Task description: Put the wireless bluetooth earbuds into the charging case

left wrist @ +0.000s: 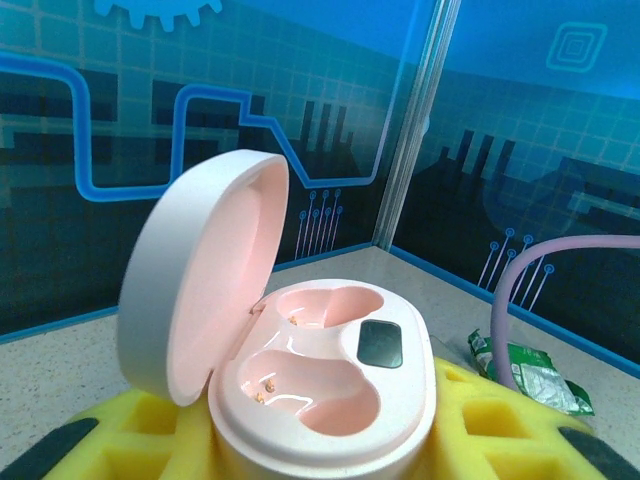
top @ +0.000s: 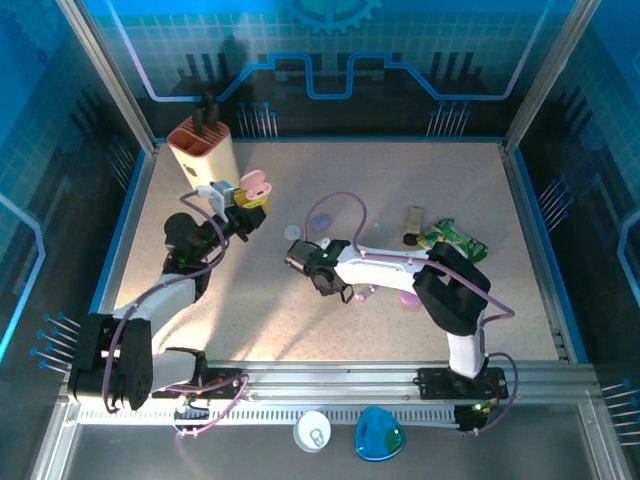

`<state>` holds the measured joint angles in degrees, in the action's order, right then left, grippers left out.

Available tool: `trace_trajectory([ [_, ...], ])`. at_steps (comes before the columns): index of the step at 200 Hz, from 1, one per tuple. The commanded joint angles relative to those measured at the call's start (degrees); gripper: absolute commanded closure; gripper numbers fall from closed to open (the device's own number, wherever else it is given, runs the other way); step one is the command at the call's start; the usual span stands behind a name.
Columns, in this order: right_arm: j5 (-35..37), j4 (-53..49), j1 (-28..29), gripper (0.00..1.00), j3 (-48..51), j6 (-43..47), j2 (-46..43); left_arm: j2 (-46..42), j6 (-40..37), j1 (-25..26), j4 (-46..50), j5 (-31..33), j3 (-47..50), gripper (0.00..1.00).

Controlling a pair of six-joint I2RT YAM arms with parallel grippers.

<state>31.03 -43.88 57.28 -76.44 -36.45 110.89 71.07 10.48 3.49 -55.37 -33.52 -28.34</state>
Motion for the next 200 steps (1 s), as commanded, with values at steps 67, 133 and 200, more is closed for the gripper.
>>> trace_trajectory([
  [67, 4.66, -7.58, 1.96, 0.61, -7.82, -0.42, 7.4, 1.45, 1.28, -1.38, -1.58, -3.22, -2.1, 0.65],
  [133, 3.69, -7.71, 1.97, 0.6, -9.13, 1.36, 10.31, 0.92, 0.77, -1.55, -1.32, -3.13, -1.69, 0.64],
  [200, 4.15, -7.71, 1.96, 0.62, -6.26, 0.06, 6.87, 1.48, 0.52, -1.72, -1.67, -3.39, -1.72, 0.64],
])
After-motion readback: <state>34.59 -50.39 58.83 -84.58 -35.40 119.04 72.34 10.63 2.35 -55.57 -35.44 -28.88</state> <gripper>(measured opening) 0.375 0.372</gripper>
